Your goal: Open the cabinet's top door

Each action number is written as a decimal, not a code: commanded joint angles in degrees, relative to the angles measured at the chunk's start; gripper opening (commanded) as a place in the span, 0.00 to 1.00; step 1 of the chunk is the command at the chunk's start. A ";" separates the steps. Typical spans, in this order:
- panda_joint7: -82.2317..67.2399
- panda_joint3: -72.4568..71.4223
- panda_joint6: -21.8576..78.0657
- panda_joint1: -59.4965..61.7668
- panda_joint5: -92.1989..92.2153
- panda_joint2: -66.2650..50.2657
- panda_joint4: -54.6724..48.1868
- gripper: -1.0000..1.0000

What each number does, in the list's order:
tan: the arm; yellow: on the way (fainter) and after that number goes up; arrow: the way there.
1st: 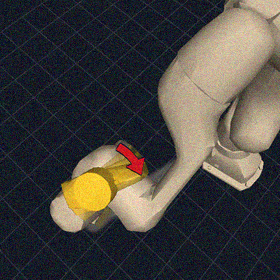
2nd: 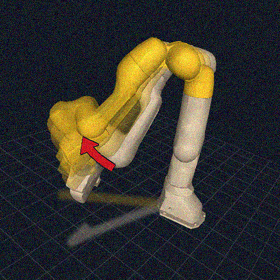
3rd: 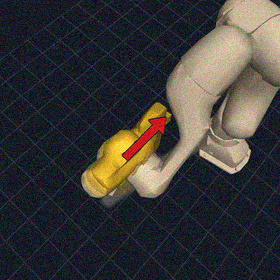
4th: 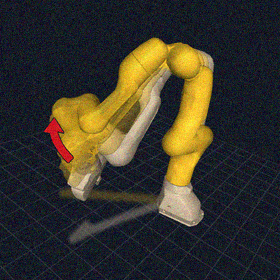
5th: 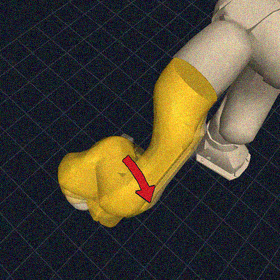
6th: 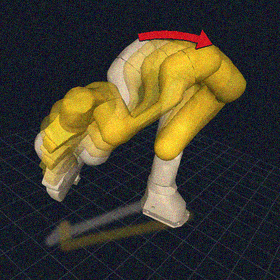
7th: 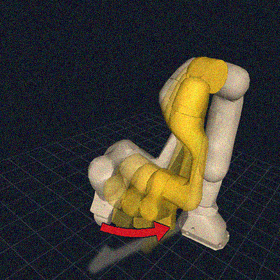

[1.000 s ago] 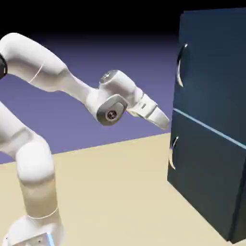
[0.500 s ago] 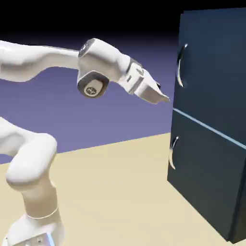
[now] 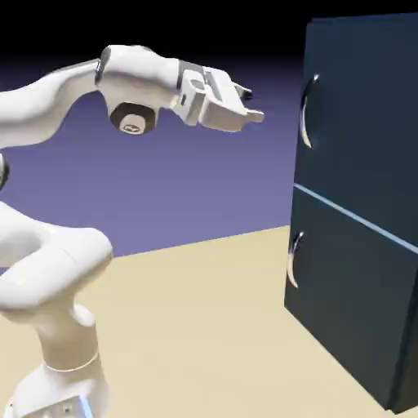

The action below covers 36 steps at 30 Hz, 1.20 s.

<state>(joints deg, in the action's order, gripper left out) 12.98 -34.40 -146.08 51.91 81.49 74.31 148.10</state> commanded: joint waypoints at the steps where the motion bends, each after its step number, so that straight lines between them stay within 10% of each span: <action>1: -0.90 -1.05 0.86 1.61 2.50 1.28 -0.39 0.50; 26: -17.15 -23.60 17.83 41.74 56.32 26.69 -15.89 0.50; 27: -17.15 -23.60 17.83 41.74 56.33 26.69 -15.89 0.00; 36: -27.11 -17.83 37.36 36.59 60.27 26.63 -0.98 0.00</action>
<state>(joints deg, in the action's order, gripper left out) -14.15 -52.25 -108.66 88.49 141.81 100.95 147.11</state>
